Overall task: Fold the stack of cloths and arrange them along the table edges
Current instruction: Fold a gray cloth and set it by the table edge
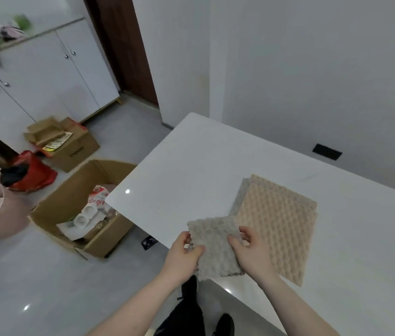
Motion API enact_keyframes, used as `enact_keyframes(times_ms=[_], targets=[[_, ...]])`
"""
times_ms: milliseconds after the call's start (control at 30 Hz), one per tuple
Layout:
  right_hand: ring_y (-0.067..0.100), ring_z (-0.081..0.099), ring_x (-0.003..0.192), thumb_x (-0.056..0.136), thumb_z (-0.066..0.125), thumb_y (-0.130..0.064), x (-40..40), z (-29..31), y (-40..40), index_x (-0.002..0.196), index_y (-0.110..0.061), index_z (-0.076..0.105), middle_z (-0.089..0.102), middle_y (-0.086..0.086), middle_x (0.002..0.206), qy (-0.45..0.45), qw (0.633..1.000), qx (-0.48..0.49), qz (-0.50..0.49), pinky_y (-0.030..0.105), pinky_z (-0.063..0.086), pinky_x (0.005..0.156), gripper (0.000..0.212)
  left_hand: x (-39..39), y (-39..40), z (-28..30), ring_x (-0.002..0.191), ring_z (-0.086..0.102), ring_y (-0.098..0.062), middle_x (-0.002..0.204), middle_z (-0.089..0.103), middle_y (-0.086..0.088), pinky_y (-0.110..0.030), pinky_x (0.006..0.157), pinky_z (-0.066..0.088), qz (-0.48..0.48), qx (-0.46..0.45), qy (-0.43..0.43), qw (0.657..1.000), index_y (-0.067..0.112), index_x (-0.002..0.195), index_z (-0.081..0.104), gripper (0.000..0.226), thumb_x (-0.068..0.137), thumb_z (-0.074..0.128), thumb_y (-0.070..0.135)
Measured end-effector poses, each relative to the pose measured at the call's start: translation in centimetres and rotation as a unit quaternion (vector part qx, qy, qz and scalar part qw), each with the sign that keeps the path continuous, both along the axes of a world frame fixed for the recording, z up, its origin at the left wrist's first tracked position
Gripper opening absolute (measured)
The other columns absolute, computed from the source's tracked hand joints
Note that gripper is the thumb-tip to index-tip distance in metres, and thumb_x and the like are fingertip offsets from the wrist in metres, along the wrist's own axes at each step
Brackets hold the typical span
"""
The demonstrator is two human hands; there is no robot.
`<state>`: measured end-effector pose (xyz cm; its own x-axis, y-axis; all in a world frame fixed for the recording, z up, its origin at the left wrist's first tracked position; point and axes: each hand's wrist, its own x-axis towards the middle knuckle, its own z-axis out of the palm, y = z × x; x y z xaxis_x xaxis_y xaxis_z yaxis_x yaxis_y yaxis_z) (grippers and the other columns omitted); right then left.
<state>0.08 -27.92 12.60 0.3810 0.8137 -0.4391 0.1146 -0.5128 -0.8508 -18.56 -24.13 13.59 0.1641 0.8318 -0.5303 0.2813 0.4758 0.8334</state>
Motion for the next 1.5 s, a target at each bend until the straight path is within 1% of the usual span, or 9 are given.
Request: enact_keyframes(times_ms=[67, 167, 333, 467, 633, 900, 1133, 1300, 1500], targets=[[0.000, 0.067, 0.097, 0.092, 0.069, -0.034, -1.1, 0.5, 1.4, 0.121, -0.029, 0.064, 0.069, -0.009, 0.115, 0.007, 1.000, 0.006, 0.022, 0.020, 0.054, 0.077, 0.029, -1.4, 0.8, 0.6, 0.075, 0.073, -0.006, 0.111, 0.068, -0.005, -0.024, 0.060, 0.058, 0.023, 0.008, 0.001, 1.000, 0.015, 0.113, 0.063, 0.018, 0.096, 0.065, 0.010], [-0.006, 0.068, 0.083, 0.093, 0.068, -0.031, -2.9, 1.1, 3.4, 0.118, -0.029, 0.063, 0.068, -0.012, 0.111, 0.013, 0.999, 0.013, 0.049, 0.008, 0.049, 0.059, 0.026, -3.3, 2.3, 0.9, 0.085, 0.075, -0.014, 0.111, 0.071, 0.002, -0.036, 0.073, 0.063, 0.043, 0.019, 0.012, 0.999, 0.023, 0.111, 0.065, 0.020, 0.093, 0.068, 0.016], [-0.002, 0.071, 0.080, 0.091, 0.068, -0.036, -6.7, 1.7, 7.3, 0.115, -0.034, 0.063, 0.070, -0.013, 0.109, -0.002, 0.997, 0.008, 0.074, 0.016, 0.053, 0.065, 0.025, -7.3, 5.9, 1.0, 0.086, 0.074, -0.007, 0.112, 0.071, 0.008, -0.033, 0.082, 0.061, 0.055, 0.042, 0.026, 0.997, 0.026, 0.114, 0.065, 0.024, 0.091, 0.070, 0.019], [0.005, 0.073, 0.075, 0.092, 0.067, -0.030, -10.7, 1.6, 11.2, 0.114, -0.032, 0.064, 0.070, -0.012, 0.108, -0.008, 0.998, 0.005, 0.061, 0.014, 0.049, 0.057, 0.023, -11.4, 10.0, 0.4, 0.084, 0.074, -0.008, 0.112, 0.070, 0.006, -0.032, 0.081, 0.062, 0.045, 0.044, 0.010, 0.998, 0.023, 0.115, 0.065, 0.024, 0.092, 0.068, 0.015], [0.022, 0.074, 0.074, 0.092, 0.066, -0.024, -17.6, 0.7, 16.5, 0.112, -0.030, 0.064, 0.068, -0.005, 0.108, 0.016, 1.000, -0.010, -0.008, 0.026, 0.050, 0.045, 0.021, -18.1, 16.4, -1.4, 0.090, 0.072, 0.001, 0.115, 0.071, 0.010, -0.021, 0.078, 0.059, -0.030, 0.047, 0.005, 0.998, 0.025, 0.121, 0.063, 0.030, 0.093, 0.070, 0.020], [0.016, 0.075, 0.082, 0.093, 0.066, -0.027, -26.8, 1.2, 21.6, 0.111, -0.033, 0.065, 0.070, -0.007, 0.108, 0.033, 0.995, -0.014, -0.091, 0.032, 0.060, 0.060, 0.019, -26.3, 24.9, -1.3, 0.088, 0.072, 0.001, 0.110, 0.073, 0.013, -0.027, 0.086, 0.059, -0.110, 0.039, 0.023, 0.993, 0.030, 0.112, 0.064, 0.023, 0.091, 0.069, 0.021], [0.009, 0.074, 0.089, 0.091, 0.070, -0.027, -28.1, 1.3, 25.3, 0.121, -0.036, 0.062, 0.072, -0.005, 0.108, 0.039, 0.997, -0.020, -0.066, 0.022, 0.057, 0.064, 0.032, -27.9, 30.0, -0.5, 0.077, 0.062, 0.020, 0.102, 0.068, 0.019, -0.002, 0.062, 0.044, -0.146, 0.066, 0.041, 0.986, 0.031, 0.106, 0.062, 0.019, 0.095, 0.066, 0.016], [0.016, 0.075, 0.092, 0.089, 0.070, -0.022, -28.7, 0.1, 29.1, 0.126, -0.029, 0.060, 0.072, -0.001, 0.110, 0.052, 0.997, -0.017, -0.050, 0.033, 0.063, 0.070, 0.039, -28.9, 32.9, -0.3, 0.102, 0.066, 0.006, 0.112, 0.070, 0.022, -0.013, 0.080, 0.050, -0.129, 0.055, 0.054, 0.989, 0.037, 0.110, 0.062, 0.025, 0.093, 0.069, 0.020], [0.016, 0.074, 0.094, 0.088, 0.072, -0.026, -30.1, -1.0, 32.3, 0.125, -0.030, 0.060, 0.071, -0.003, 0.110, 0.059, 0.996, -0.009, -0.073, 0.036, 0.064, 0.073, 0.039, -30.2, 36.8, -0.9, 0.108, 0.065, 0.000, 0.116, 0.068, 0.019, -0.026, 0.092, 0.055, -0.133, 0.045, 0.069, 0.988, 0.033, 0.121, 0.058, 0.037, 0.090, 0.071, 0.017]])
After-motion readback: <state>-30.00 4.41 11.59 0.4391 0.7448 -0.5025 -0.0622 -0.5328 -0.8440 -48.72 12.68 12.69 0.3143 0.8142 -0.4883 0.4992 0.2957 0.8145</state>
